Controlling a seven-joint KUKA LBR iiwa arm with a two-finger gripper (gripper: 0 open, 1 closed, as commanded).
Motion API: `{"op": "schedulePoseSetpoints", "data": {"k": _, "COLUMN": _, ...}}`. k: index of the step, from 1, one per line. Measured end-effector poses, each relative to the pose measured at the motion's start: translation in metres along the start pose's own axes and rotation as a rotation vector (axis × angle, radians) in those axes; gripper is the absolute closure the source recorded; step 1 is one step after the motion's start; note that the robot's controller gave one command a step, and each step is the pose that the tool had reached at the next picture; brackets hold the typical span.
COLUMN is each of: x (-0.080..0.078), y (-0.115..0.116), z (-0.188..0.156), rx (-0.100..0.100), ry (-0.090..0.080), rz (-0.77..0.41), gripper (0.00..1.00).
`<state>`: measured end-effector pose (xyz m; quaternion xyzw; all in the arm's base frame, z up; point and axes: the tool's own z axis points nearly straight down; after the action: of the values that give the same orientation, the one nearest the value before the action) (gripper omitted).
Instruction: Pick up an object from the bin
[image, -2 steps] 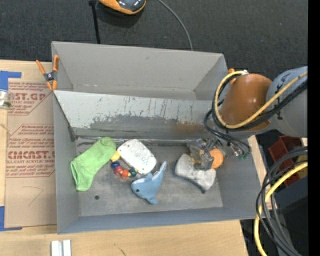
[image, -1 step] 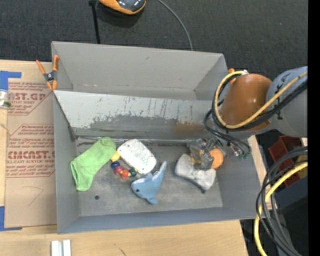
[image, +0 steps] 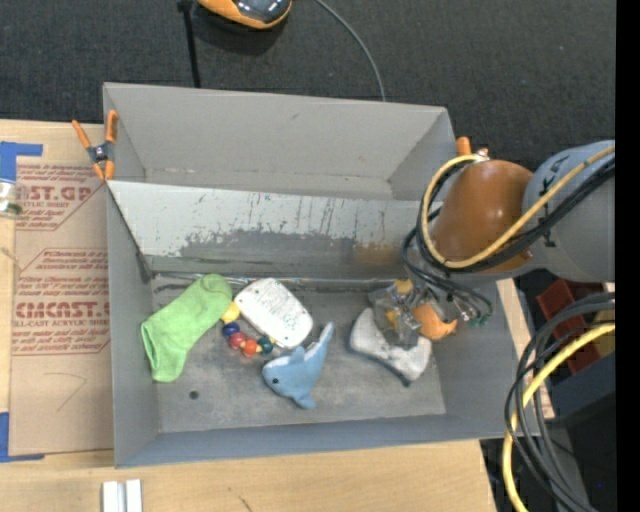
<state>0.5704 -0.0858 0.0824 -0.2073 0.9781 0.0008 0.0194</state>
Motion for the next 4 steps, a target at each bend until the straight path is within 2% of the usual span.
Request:
{"op": "schedulePoseSetpoints", "data": {"k": 1, "x": 0.0007, "y": -0.0009, "z": 0.0095, "rx": -0.001, "ry": 0.002, "rz": -0.008, "gripper": 0.00}}
{"op": "schedulePoseSetpoints", "data": {"k": 2, "x": 0.0021, "y": -0.0026, "z": 0.0077, "rx": -0.001, "ry": 0.010, "rz": -0.008, "gripper": 1.00}}
{"op": "schedulePoseSetpoints", "data": {"k": 4, "x": 0.0029, "y": -0.0022, "z": 0.0078, "rx": 0.001, "ry": 0.007, "rz": -0.015, "gripper": 1.00}}
